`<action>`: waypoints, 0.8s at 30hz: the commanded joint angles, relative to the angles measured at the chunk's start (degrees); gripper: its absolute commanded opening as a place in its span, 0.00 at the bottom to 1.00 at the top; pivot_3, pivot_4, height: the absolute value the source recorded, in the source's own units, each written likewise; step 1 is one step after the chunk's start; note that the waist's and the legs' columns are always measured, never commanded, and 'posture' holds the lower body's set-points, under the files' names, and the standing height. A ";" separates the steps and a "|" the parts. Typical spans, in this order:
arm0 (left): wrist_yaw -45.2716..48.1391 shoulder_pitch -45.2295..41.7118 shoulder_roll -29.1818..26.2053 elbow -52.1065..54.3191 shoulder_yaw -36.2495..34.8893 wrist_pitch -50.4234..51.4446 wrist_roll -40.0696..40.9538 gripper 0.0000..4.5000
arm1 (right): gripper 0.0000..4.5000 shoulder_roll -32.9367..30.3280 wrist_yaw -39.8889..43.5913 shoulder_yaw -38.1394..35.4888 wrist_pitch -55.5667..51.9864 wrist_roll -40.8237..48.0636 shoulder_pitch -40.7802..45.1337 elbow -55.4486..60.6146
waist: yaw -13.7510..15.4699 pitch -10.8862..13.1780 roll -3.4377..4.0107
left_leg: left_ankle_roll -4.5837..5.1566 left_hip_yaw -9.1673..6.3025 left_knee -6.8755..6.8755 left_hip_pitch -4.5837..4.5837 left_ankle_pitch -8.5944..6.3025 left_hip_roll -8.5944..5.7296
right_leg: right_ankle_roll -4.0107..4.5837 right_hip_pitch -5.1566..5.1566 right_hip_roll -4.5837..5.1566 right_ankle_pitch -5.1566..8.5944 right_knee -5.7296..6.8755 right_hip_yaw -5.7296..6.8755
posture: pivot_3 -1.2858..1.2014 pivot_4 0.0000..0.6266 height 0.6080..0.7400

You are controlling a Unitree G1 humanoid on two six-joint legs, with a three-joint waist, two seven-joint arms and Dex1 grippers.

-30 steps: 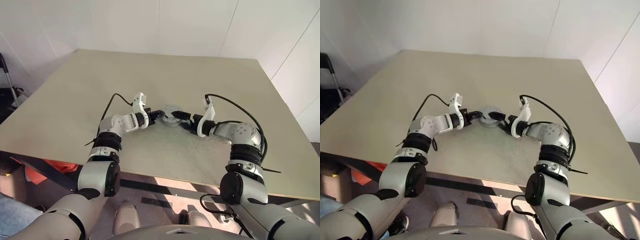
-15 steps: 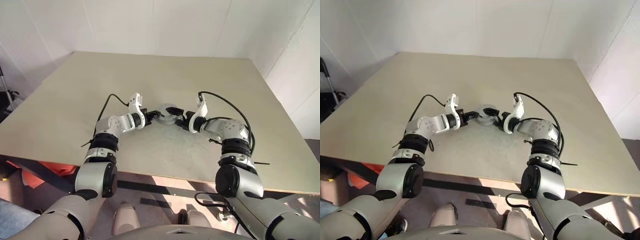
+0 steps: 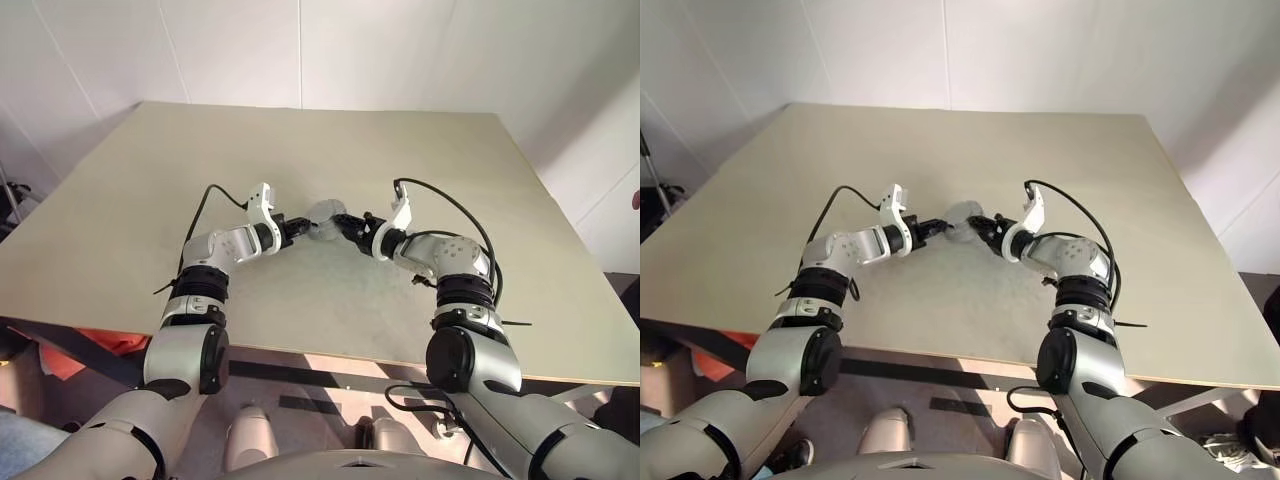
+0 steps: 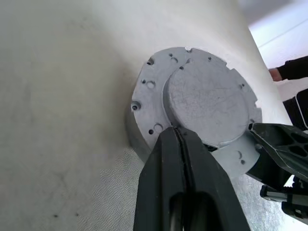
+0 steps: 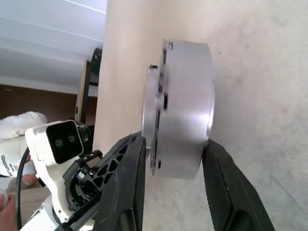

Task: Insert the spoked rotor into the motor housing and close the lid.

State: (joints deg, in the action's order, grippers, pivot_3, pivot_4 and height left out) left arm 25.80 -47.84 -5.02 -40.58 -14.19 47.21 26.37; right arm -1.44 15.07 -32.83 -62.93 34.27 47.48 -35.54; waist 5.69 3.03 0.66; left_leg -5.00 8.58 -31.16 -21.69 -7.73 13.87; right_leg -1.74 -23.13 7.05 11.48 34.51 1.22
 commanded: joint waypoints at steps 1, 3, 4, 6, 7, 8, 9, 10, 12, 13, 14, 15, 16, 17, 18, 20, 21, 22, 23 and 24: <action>0.56 -0.17 1.65 -0.64 1.56 0.71 -0.21 0.00 | 0.31 1.88 1.80 1.38 -0.18 3.63 3.45 0.85 | 0.27 0.01 -0.02 | 0.00 0.00 -0.01 -0.05 0.00 -0.01 | 0.00 -0.01 0.01 0.00 -0.03 0.02 | 0.52 0.00 1.00; 0.64 -0.27 1.66 -0.77 1.56 0.58 -0.34 0.00 | 0.26 1.73 1.79 1.35 0.10 3.56 3.68 0.61 | 0.38 0.02 0.00 | 0.00 0.00 -0.03 -0.23 0.00 -0.01 | 0.00 -0.10 0.02 0.00 -0.10 0.05 | 0.52 0.00 1.00; 0.70 -0.32 1.64 -0.87 1.56 0.48 -0.41 0.00 | 0.26 1.68 1.79 1.40 0.27 3.49 3.77 0.47 | 0.41 0.02 -0.01 | 0.01 0.00 -0.04 -0.29 0.00 -0.01 | 0.00 -0.16 0.02 0.00 -0.11 0.05 | 0.52 0.00 1.00; 0.81 -0.38 1.61 -1.02 1.57 0.32 -0.50 0.00 | 0.26 1.65 1.71 1.55 0.57 3.30 3.77 0.29 | 0.47 0.03 0.00 | 0.02 0.00 -0.04 -0.29 -0.01 -0.01 | -0.01 -0.17 0.02 0.00 -0.11 0.07 | 0.52 0.00 1.00; 0.84 -0.34 1.60 -0.99 1.59 0.28 -0.53 0.00 | 0.26 1.62 1.69 1.79 0.76 3.05 3.64 0.31 | 0.50 0.03 0.00 | 0.02 0.00 -0.04 -0.29 -0.01 0.00 | -0.01 -0.17 0.02 0.00 -0.11 0.08 | 0.52 0.00 1.00; 0.87 -0.29 1.60 -0.89 1.62 0.27 -0.55 0.00 | 0.26 1.57 1.51 1.98 1.11 2.72 3.50 0.26 | 0.50 0.02 0.00 | 0.02 0.00 -0.04 -0.29 -0.01 0.00 | -0.01 -0.17 0.02 0.00 -0.11 0.08 | 0.52 0.00 1.00; 0.90 -0.27 1.59 -0.87 1.62 0.24 -0.57 0.00 | 0.25 1.53 1.39 2.12 1.41 2.50 3.44 0.16 | 0.53 0.03 0.00 | 0.02 0.00 -0.04 -0.29 -0.01 -0.01 | -0.01 -0.16 0.03 0.00 -0.11 0.07 | 0.52 0.00 1.00; 0.92 -0.27 1.57 -0.86 1.61 0.20 -0.59 0.00 | 0.25 1.48 1.28 2.17 1.67 2.40 3.43 0.04 | 0.54 0.03 0.00 | 0.02 0.00 -0.04 -0.29 -0.01 -0.01 | -0.01 -0.16 0.03 0.00 -0.11 0.08 | 0.52 0.00 1.00; 1.00 -0.30 1.51 -0.88 1.57 0.03 -0.62 0.00 | 0.25 1.53 1.55 1.60 2.31 3.02 3.60 -0.06 | 0.55 0.02 -0.01 | 0.01 0.00 -0.05 -0.29 0.00 -0.01 | -0.01 -0.16 0.03 0.00 -0.09 0.07 | 0.52 0.00 1.00; 1.02 -0.31 1.49 -0.89 1.55 -0.02 -0.63 0.00 | 0.25 1.52 1.70 1.44 2.50 3.25 3.66 -0.09 | 0.55 0.03 0.00 | 0.01 0.00 -0.05 -0.29 0.00 -0.01 | -0.01 -0.16 0.03 0.00 -0.08 0.07 | 0.52 0.00 1.00; 1.07 -0.32 1.45 -0.80 1.50 -0.02 -0.58 0.00 | 0.25 1.48 1.69 1.36 2.67 3.32 3.78 -0.19 | 0.55 0.03 0.00 | 0.01 0.00 -0.05 -0.29 0.00 -0.01 | -0.01 -0.16 0.03 0.00 -0.08 0.07 | 0.52 0.00 1.00; 1.15 -0.29 1.42 -0.62 1.44 -0.05 -0.51 0.00 | 0.25 1.41 1.54 1.25 2.87 3.32 3.88 -0.30 | 0.55 0.03 0.00 | 0.01 0.00 -0.06 -0.28 0.00 -0.01 | -0.01 -0.16 0.03 0.00 -0.07 0.07 | 0.52 0.00 1.00; 1.28 -0.27 1.37 -0.43 1.37 -0.14 -0.43 0.00 | 0.25 1.36 1.37 1.07 3.05 3.38 4.01 -0.46 | 0.54 0.03 -0.01 | 0.01 0.00 -0.06 -0.29 0.00 -0.01 | -0.01 -0.16 0.03 0.00 -0.07 0.07 | 0.52 0.00 1.00; 1.48 -0.23 1.33 -0.14 1.18 -0.32 -0.23 0.00 | 0.25 1.29 1.17 0.71 3.26 3.56 4.17 -0.65 | 0.54 0.03 -0.01 | 0.01 0.00 -0.06 -0.28 0.00 -0.01 | -0.01 -0.16 0.03 0.00 -0.07 0.07 | 0.52 0.00 1.00; 1.76 -0.15 1.28 0.29 0.91 -0.57 0.08 0.00 | 0.25 1.22 0.95 0.21 3.48 3.85 4.35 -0.87 | 0.54 0.03 -0.01 | 0.01 0.00 -0.06 -0.28 0.00 -0.01 | -0.01 -0.16 0.03 0.00 -0.07 0.07 | 0.52 0.00 1.00; 3.00 0.14 1.10 1.88 0.00 -1.07 1.37 0.00 | 0.25 0.98 0.29 -1.44 4.10 4.74 5.06 -1.86 | 0.51 0.03 -0.01 | 0.01 0.00 -0.06 -0.29 0.00 -0.01 | -0.01 -0.16 0.03 0.00 -0.07 0.07 | 0.52 0.00 1.00; 3.87 0.40 1.05 3.04 -0.56 -1.23 2.29 0.00 | 0.25 0.80 -0.07 -2.28 4.54 5.15 5.45 -2.48 | 0.51 0.03 -0.01 | 0.01 0.00 -0.06 -0.30 0.00 -0.01 | -0.01 -0.18 0.03 0.00 -0.08 0.07 | 0.52 0.00 1.00; 5.25 0.90 0.86 4.81 -1.04 -1.22 3.42 0.00 | 0.25 0.62 -0.55 -3.31 5.17 5.64 6.01 -3.33 | 0.53 0.04 -0.01 | 0.02 0.00 -0.06 -0.33 -0.01 -0.01 | -0.01 -0.19 0.02 0.00 -0.08 0.08 | 0.52 0.00 1.00; 6.83 1.62 0.70 6.93 -1.22 -1.37 4.47 0.00 | 0.25 0.43 -1.00 -4.24 5.81 6.16 6.54 -4.14 | 0.50 0.08 -0.02 | 0.03 0.00 -0.06 -0.38 -0.01 0.00 | 0.00 -0.22 0.03 0.00 -0.09 0.09 | 0.52 0.00 1.00; 7.85 2.18 0.58 8.41 -1.25 -1.43 5.15 0.00 | 0.25 0.29 -1.31 -4.83 6.24 6.51 6.93 -4.76 | 0.50 0.09 -0.03 | 0.04 0.00 -0.06 -0.46 -0.01 0.00 | 0.00 -0.31 0.02 0.00 -0.10 0.09 | 0.52 0.00 1.00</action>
State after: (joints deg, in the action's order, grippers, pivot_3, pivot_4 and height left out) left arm 31.28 -45.45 -4.06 -36.34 -15.06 46.17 29.42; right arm -1.28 13.01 -36.14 -58.33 36.45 50.13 -41.78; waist 6.19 3.13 0.64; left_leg -4.95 8.58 -31.23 -22.27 -7.75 13.87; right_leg -1.73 -23.54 7.08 11.48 34.42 1.33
